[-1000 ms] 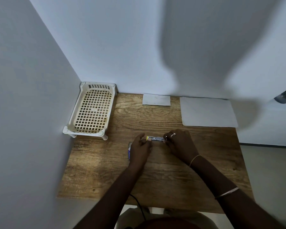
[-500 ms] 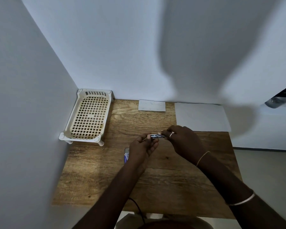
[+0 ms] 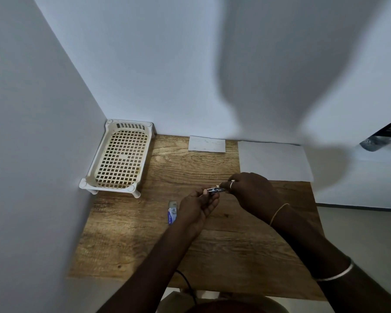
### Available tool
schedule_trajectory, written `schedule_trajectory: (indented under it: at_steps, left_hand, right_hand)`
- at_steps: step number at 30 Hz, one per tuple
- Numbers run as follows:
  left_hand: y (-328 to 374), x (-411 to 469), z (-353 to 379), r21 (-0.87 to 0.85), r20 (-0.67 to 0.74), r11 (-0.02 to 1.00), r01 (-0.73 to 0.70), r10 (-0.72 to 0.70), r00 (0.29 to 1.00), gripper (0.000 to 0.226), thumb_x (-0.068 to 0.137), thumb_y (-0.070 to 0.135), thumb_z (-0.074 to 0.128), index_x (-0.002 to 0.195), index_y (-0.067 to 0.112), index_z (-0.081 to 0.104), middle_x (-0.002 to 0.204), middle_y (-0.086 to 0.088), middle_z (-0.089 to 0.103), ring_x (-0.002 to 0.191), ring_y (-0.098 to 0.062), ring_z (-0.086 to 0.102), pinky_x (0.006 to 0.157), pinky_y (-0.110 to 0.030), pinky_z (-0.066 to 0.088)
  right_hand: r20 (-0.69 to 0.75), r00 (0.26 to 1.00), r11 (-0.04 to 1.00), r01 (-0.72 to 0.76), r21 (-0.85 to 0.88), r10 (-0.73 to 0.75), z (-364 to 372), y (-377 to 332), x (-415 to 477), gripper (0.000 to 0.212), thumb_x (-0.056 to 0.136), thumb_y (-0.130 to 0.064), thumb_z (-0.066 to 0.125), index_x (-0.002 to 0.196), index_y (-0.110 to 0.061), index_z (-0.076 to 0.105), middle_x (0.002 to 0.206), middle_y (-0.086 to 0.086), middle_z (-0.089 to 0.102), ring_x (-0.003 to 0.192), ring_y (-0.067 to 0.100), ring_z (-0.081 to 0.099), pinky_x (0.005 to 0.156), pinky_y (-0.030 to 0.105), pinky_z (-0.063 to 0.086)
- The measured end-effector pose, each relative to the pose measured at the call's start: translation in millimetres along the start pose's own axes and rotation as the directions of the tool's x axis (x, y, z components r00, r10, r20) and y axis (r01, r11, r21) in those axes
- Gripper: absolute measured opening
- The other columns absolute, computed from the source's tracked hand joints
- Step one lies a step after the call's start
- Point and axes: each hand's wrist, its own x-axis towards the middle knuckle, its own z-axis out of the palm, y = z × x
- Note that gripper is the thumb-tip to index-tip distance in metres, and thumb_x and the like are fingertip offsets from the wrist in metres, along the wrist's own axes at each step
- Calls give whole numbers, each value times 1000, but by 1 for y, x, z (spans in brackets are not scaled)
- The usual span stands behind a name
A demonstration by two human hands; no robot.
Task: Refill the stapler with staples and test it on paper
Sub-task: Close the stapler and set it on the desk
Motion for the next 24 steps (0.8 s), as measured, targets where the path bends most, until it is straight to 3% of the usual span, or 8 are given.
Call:
schedule_trajectory:
  at_steps: [11, 16, 24]
  left_hand:
    - [2, 3, -4, 28, -25, 998, -59, 59, 998, 16, 105, 6, 51, 105, -1, 66, 87, -8, 81, 83, -16, 79, 68, -25, 62]
    - [1, 4, -6, 27, -36, 998, -61, 62, 997, 17, 105, 7, 52, 108, -2, 66, 89, -8, 81, 83, -15, 79, 68, -24, 62]
    - [0, 7, -12, 25, -54, 994, -102, 104, 993, 15, 103, 7, 56, 108, -1, 68, 91, -10, 81, 85, -18, 79, 69, -24, 62]
  right_hand:
    - [-2, 999, 999, 38, 5, -38, -5, -5, 3, 35, 90, -13, 69, 123, -24, 70, 96, 4, 72, 79, 26, 65, 56, 33, 52]
    - [12, 998, 998, 59, -2, -59, -10, -5, 5, 34, 95, -14, 61, 126, -26, 68, 100, 5, 70, 85, 28, 64, 61, 36, 51]
    - [68, 995, 995, 82, -51, -78, -7, -5, 6, 34, 92, -13, 66, 124, -27, 69, 99, 4, 70, 81, 25, 64, 60, 35, 52]
